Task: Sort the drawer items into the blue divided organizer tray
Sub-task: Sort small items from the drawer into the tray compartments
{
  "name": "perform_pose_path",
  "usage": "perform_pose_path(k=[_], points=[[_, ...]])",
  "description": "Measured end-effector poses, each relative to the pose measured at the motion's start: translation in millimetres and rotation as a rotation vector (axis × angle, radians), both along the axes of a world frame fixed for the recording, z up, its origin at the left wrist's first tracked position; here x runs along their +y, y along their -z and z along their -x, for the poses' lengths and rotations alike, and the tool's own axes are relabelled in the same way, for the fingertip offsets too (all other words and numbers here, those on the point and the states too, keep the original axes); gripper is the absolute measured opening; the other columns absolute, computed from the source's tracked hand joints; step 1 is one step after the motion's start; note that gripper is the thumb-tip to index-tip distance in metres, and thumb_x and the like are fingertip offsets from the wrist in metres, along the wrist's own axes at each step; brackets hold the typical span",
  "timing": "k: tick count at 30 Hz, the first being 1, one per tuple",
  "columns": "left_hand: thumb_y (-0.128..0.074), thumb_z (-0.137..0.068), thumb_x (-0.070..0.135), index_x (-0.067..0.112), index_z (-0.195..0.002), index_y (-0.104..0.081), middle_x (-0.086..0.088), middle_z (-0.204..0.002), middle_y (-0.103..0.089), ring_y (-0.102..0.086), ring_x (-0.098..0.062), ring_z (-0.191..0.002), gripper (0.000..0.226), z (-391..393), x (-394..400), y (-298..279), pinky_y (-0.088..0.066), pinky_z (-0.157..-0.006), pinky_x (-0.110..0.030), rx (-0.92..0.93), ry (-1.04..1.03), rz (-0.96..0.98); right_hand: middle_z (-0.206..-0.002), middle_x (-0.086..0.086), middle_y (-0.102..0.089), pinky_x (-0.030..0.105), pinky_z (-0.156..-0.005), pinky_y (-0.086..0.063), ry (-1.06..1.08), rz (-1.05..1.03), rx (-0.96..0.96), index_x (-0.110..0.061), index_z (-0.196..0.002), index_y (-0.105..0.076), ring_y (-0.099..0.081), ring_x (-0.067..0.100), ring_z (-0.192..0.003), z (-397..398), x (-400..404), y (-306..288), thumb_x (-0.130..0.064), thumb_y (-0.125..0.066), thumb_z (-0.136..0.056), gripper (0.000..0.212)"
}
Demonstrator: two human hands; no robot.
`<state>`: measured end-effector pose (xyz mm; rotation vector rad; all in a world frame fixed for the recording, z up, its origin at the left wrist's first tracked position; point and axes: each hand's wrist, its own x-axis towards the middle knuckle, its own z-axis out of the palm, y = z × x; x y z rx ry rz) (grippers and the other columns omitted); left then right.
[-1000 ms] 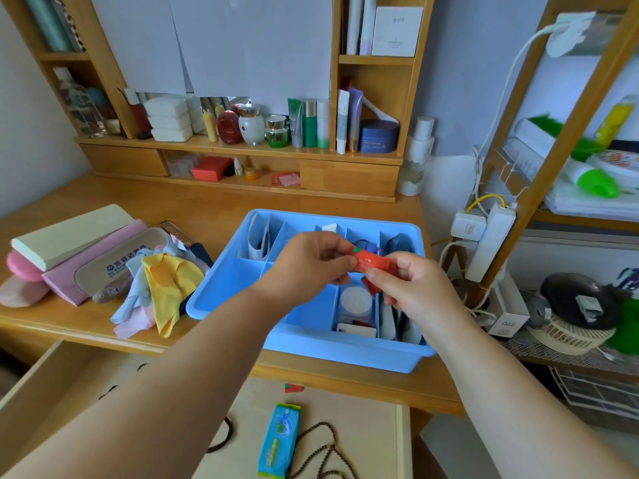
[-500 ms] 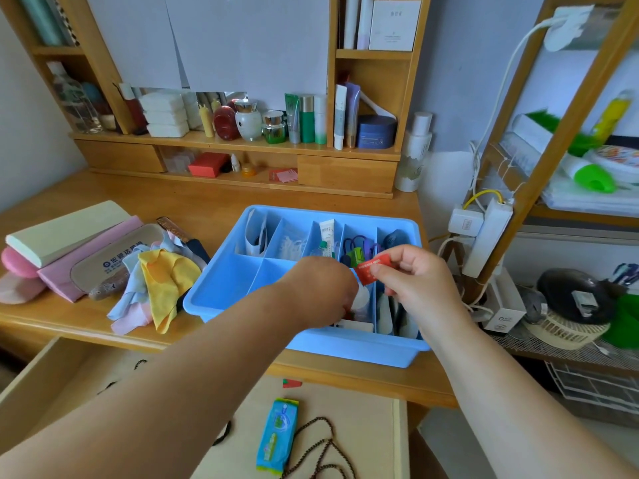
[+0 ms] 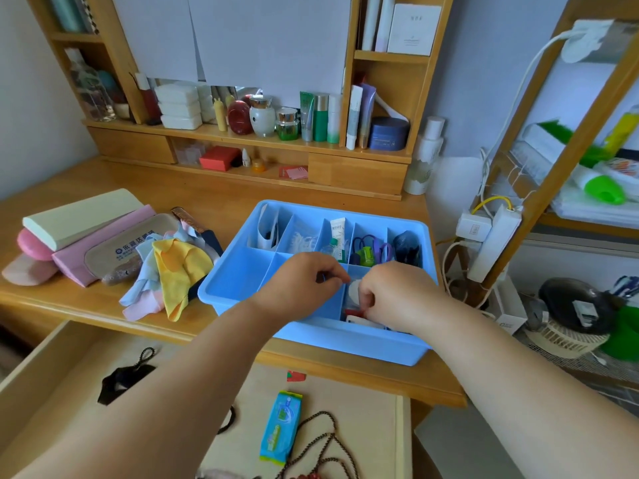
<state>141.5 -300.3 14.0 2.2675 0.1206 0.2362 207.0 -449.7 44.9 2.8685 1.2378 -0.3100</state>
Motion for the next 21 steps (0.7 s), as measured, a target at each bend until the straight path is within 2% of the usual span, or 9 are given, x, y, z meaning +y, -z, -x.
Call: perform_pose_path(k=[3, 5, 7, 9, 11, 13, 17, 19, 21], points=[[-0.058, -0.09, 0.009, 0.023, -0.086, -0.071, 0.01, -0.081, -0.063, -0.052, 0.003, -0.059, 0.019, 0.6, 0.2, 1.8, -0.04, -0.055, -0.007, 0.002, 0.012, -0.026, -0.065, -0.003, -0.05, 0.028, -0.054, -0.036, -0.054, 0.192, -0.003, -0.018, -0.081, -0.071, -0.045, 0.02, -0.06, -4.8, 9.8, 1.3, -0.007, -0.054, -0.083, 0.02], [-0.055, -0.09, 0.009, 0.022, -0.086, -0.071, 0.009, -0.078, -0.062, -0.049, 0.002, -0.053, 0.021, 0.6, -0.3, 1.9, -0.037, -0.05, -0.008, 0.0, 0.022, -0.032, -0.058, -0.003, -0.045, 0.029, -0.054, -0.034, -0.057, 0.142, 0.101, -0.014, -0.074, -0.068, -0.042, 0.017, -0.056, -13.5, 5.7, -4.3, -0.02, -0.055, -0.088, 0.02], [-0.055, -0.091, 0.007, 0.018, -0.088, -0.071, 0.017, -0.063, -0.058, -0.046, 0.003, -0.047, 0.02, 1.3, -2.2, 0.4, -0.032, -0.046, -0.006, -0.03, 0.021, 0.004, -0.051, -0.005, -0.046, 0.024, -0.051, -0.032, 0.078, -0.202, 0.254, -0.012, -0.071, -0.065, -0.042, 0.012, -0.046, -22.3, -2.6, -13.2, -0.039, -0.053, -0.092, 0.036], [-0.058, -0.091, 0.008, 0.017, -0.091, -0.07, 0.022, -0.053, -0.053, -0.043, 0.001, -0.046, 0.015, 1.6, -5.1, -2.5, -0.031, -0.048, -0.006, -0.092, 0.011, 0.093, -0.068, -0.007, -0.059, 0.021, -0.044, -0.031, 0.309, -0.612, 0.488, -0.023, -0.095, -0.065, -0.039, 0.007, -0.037, -26.4, -10.0, -18.3, -0.056, -0.041, -0.094, 0.04], [-0.063, -0.089, 0.01, 0.022, -0.098, -0.068, 0.017, -0.06, -0.052, -0.041, -0.001, -0.051, 0.015, 2.0, -9.9, -7.7, -0.035, -0.054, -0.01, -0.143, 0.039, 0.22, -0.088, 0.006, -0.062, 0.021, -0.038, -0.026, 0.49, -0.811, 0.78, -0.031, -0.114, -0.055, -0.036, 0.009, -0.036, -23.7, -11.4, -17.5, -0.067, -0.031, -0.09, 0.049], [-0.067, -0.087, 0.009, 0.021, -0.104, -0.068, 0.011, -0.073, -0.056, -0.046, -0.006, -0.059, 0.021, 0.4, -17.3, -12.7, -0.041, -0.061, -0.015, -0.154, 0.112, 0.256, -0.083, 0.011, -0.06, 0.019, -0.038, -0.024, 0.561, -0.896, 0.958, -0.037, -0.113, -0.052, -0.035, 0.01, -0.036, -17.8, -6.1, -12.8, -0.074, -0.031, -0.085, 0.051], [-0.065, -0.086, 0.0, 0.006, -0.089, -0.071, -0.001, -0.077, -0.068, -0.065, -0.014, -0.073, 0.01, 0.1, -31.9, -19.4, -0.053, -0.076, -0.027, -0.171, 0.192, 0.224, -0.065, 0.007, -0.046, 0.018, -0.038, -0.027, 0.569, -0.936, 1.026, -0.04, -0.107, -0.058, -0.036, 0.011, -0.036, -8.1, 3.9, -6.4, -0.076, -0.036, -0.081, 0.05], [-0.065, -0.085, -0.001, 0.007, -0.083, -0.07, -0.003, -0.075, -0.069, -0.066, -0.012, -0.071, 0.009, 2.1, -31.1, -23.8, -0.053, -0.075, -0.024, -0.176, 0.214, 0.25, -0.067, 0.008, -0.054, 0.021, -0.04, -0.033, 0.547, -0.98, 1.013, -0.034, -0.109, -0.061, -0.044, 0.012, -0.038, -8.1, 2.3, -3.6, -0.074, -0.033, -0.084, 0.055], [-0.068, -0.085, 0.006, 0.015, -0.076, -0.069, 0.002, -0.072, -0.065, -0.06, -0.007, -0.065, 0.013, 1.1, -23.8, -29.9, -0.049, -0.067, -0.02, -0.191, 0.151, 0.119, -0.071, 0.002, -0.066, 0.026, -0.05, -0.046, 0.499, -0.999, 0.856, -0.03, -0.11, -0.062, -0.06, 0.014, -0.05, -11.3, -4.9, -0.9, -0.069, -0.028, -0.089, 0.057]])
